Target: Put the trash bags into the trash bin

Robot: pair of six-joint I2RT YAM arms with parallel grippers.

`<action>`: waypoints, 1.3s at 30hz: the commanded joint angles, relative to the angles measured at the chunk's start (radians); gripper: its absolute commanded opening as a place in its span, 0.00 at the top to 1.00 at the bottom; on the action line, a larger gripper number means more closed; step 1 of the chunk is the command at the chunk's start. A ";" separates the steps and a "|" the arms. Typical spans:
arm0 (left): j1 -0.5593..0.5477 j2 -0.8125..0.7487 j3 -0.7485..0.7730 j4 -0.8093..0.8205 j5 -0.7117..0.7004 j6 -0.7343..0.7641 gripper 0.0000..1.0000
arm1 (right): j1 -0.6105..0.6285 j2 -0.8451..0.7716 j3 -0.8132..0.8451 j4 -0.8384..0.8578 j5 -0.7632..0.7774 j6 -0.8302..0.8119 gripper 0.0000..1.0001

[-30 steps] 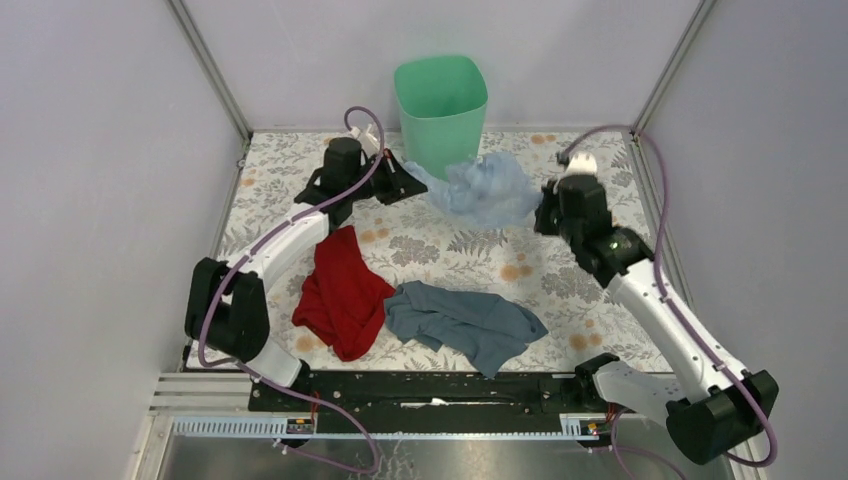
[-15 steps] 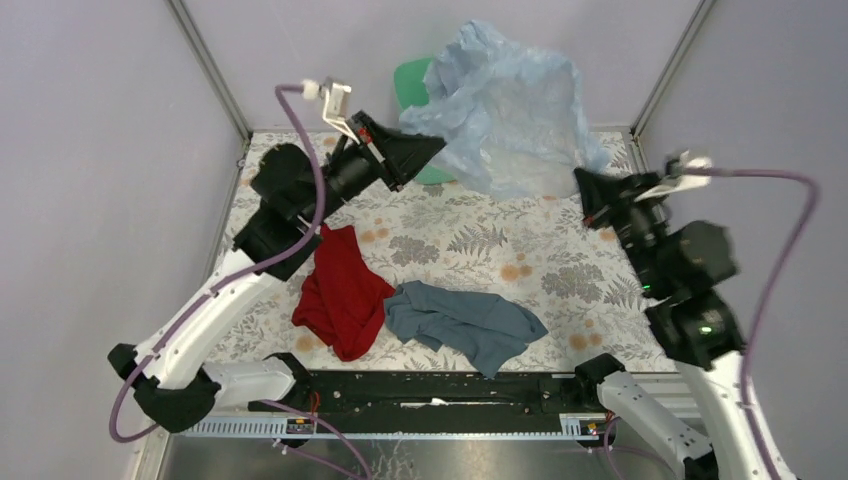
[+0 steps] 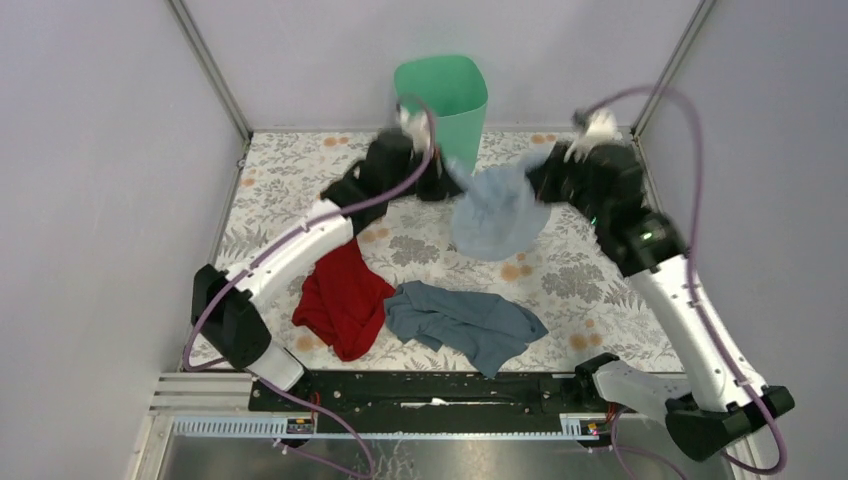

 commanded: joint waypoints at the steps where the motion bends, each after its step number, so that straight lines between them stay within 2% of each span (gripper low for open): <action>1: -0.119 0.012 0.709 0.039 0.064 0.158 1.00 | -0.001 0.080 0.557 -0.107 0.059 -0.153 1.00; 2: -0.165 -0.003 0.750 0.059 0.050 0.202 1.00 | -0.001 0.060 0.614 -0.089 0.047 -0.154 1.00; 3: -0.203 -0.031 0.738 0.098 0.029 0.246 1.00 | -0.001 0.022 0.593 -0.043 0.028 -0.152 1.00; 4: -0.226 -0.079 0.664 0.157 0.006 0.260 1.00 | -0.001 -0.035 0.533 0.018 0.014 -0.148 1.00; 7: -0.233 -0.222 0.287 0.327 -0.153 0.223 1.00 | -0.001 -0.202 0.184 0.202 -0.027 -0.141 1.00; 9: -0.209 -0.240 0.099 0.251 -0.348 0.165 1.00 | -0.002 -0.249 -0.077 0.244 -0.013 -0.128 1.00; 10: -0.177 -0.226 0.018 0.195 -0.386 0.125 1.00 | -0.001 -0.249 -0.201 0.242 -0.006 -0.105 1.00; 13: -0.079 -0.158 -0.214 0.162 -0.338 0.062 1.00 | -0.001 -0.233 -0.445 0.223 0.006 -0.015 1.00; 15: -0.058 -0.139 -0.311 0.191 -0.304 0.048 1.00 | -0.002 -0.269 -0.525 0.263 -0.035 0.040 1.00; 17: -0.054 -0.151 -0.319 0.229 -0.262 0.046 1.00 | -0.002 -0.298 -0.486 0.258 -0.023 0.038 1.00; 18: -0.054 -0.157 -0.283 0.244 -0.211 0.059 1.00 | -0.002 -0.285 -0.417 0.237 -0.008 0.017 1.00; 20: -0.055 -0.145 -0.100 0.212 -0.122 0.100 1.00 | -0.001 -0.213 -0.222 0.179 0.022 -0.052 1.00; 23: -0.083 -0.108 0.307 0.129 -0.012 0.150 1.00 | -0.001 -0.079 0.157 0.055 0.031 -0.134 1.00; 25: -0.135 -0.128 0.457 0.131 -0.018 0.200 1.00 | -0.001 -0.043 0.356 0.009 0.008 -0.159 1.00; 26: -0.162 -0.154 0.480 0.161 -0.036 0.230 1.00 | -0.001 -0.050 0.410 0.016 0.003 -0.165 1.00; 28: -0.183 -0.233 0.405 0.248 -0.071 0.248 1.00 | -0.001 -0.106 0.361 0.080 -0.025 -0.168 1.00; 30: -0.182 -0.321 0.219 0.328 -0.168 0.230 1.00 | -0.002 -0.184 0.186 0.187 -0.036 -0.149 1.00; 31: -0.180 -0.348 0.128 0.313 -0.270 0.212 1.00 | -0.002 -0.216 0.065 0.222 -0.043 -0.133 1.00; 33: -0.147 -0.353 -0.025 0.165 -0.422 0.088 1.00 | -0.001 -0.243 -0.177 0.253 -0.066 -0.081 1.00; 34: -0.111 -0.337 -0.102 0.112 -0.399 0.036 1.00 | -0.002 -0.234 -0.291 0.261 -0.083 -0.046 1.00; 36: -0.024 -0.312 -0.277 0.118 -0.241 -0.027 1.00 | -0.001 -0.202 -0.457 0.270 -0.117 0.043 1.00; 38: 0.021 -0.324 -0.434 0.200 -0.127 -0.054 1.00 | -0.001 -0.196 -0.526 0.305 -0.159 0.082 1.00; 39: 0.028 -0.347 -0.451 0.223 -0.110 -0.055 1.00 | -0.001 -0.203 -0.514 0.308 -0.164 0.079 1.00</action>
